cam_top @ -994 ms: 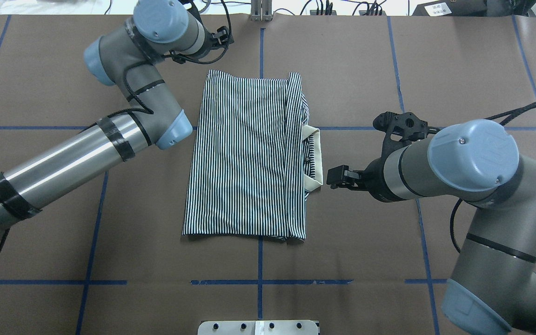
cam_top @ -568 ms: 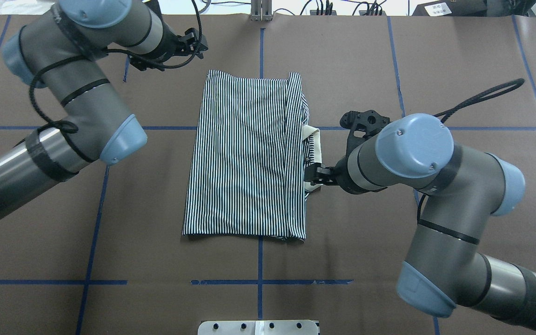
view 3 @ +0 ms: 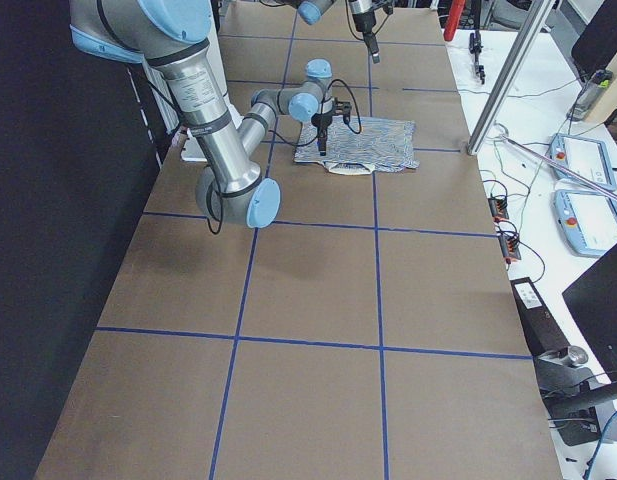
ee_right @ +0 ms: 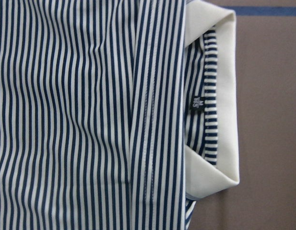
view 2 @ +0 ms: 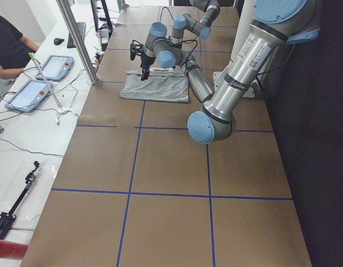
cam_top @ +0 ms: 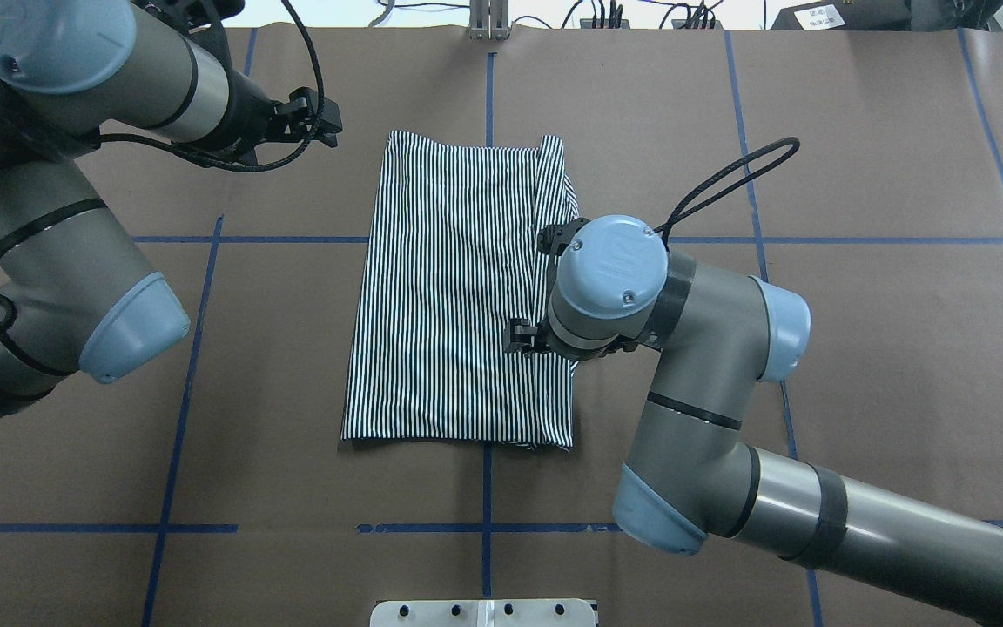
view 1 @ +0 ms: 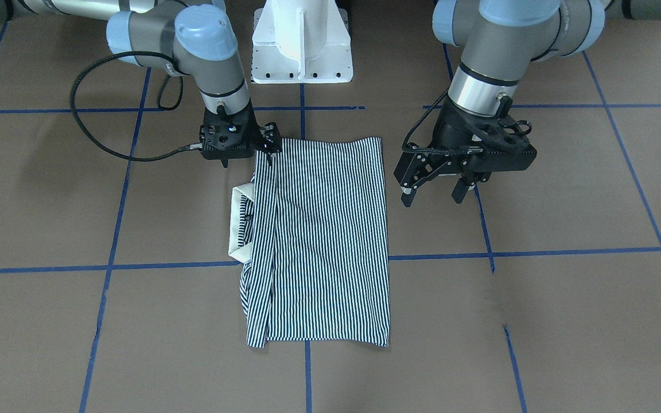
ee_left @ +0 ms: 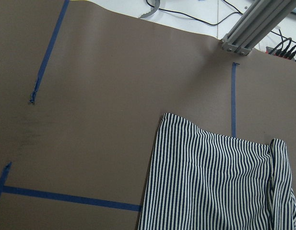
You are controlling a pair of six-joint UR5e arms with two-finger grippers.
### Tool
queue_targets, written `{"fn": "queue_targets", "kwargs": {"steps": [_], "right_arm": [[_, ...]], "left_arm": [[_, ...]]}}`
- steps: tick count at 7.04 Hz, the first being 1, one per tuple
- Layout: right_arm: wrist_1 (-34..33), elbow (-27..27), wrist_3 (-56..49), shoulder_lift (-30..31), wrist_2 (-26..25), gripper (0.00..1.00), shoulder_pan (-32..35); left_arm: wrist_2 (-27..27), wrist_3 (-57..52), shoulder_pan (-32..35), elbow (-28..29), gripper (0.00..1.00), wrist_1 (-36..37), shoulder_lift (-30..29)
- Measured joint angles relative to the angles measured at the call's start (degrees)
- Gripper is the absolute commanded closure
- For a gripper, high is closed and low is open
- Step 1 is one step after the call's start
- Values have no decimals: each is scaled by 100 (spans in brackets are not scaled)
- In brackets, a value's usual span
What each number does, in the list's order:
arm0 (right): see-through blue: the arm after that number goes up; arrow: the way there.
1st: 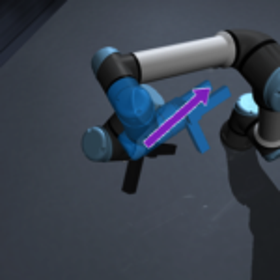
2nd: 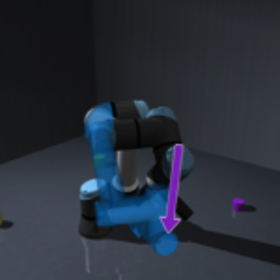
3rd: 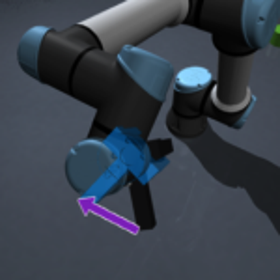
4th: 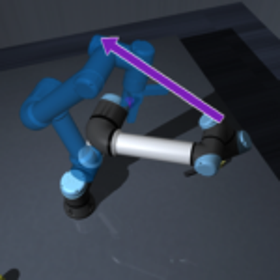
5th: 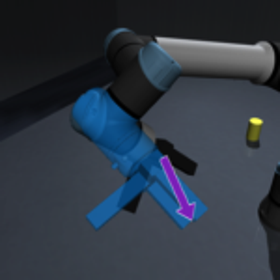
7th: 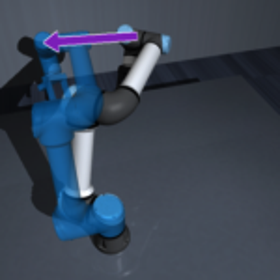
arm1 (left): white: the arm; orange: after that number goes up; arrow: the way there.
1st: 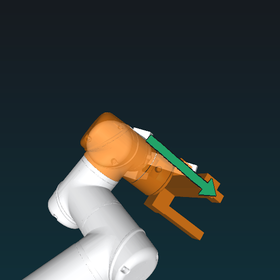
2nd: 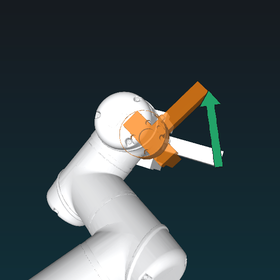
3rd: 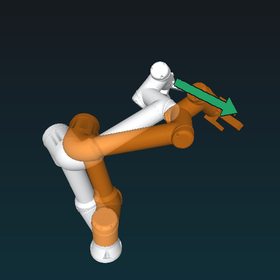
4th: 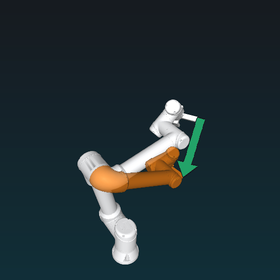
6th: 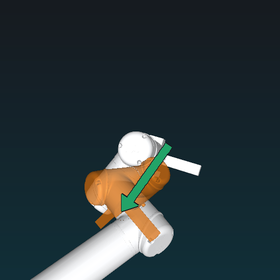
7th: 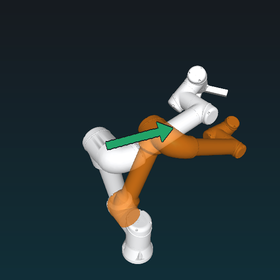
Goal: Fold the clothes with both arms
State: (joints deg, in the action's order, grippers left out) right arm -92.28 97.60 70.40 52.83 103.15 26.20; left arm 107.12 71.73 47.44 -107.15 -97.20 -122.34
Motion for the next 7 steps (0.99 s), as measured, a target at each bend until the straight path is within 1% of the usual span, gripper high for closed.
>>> {"fn": "queue_targets", "kwargs": {"steps": [2, 3, 7], "right_arm": [[-450, -512, -39, -425, -106, 0, -240], [-619, -609, -76, -469, -116, 0, -317], [-956, -671, -444, -441, -97, 0, -390]], "left_arm": [[9, 6, -30, -23, 0, 7, 29], [10, 19, -62, -27, 0, 8, 30], [28, 56, -110, -57, 0, -3, 26]]}}
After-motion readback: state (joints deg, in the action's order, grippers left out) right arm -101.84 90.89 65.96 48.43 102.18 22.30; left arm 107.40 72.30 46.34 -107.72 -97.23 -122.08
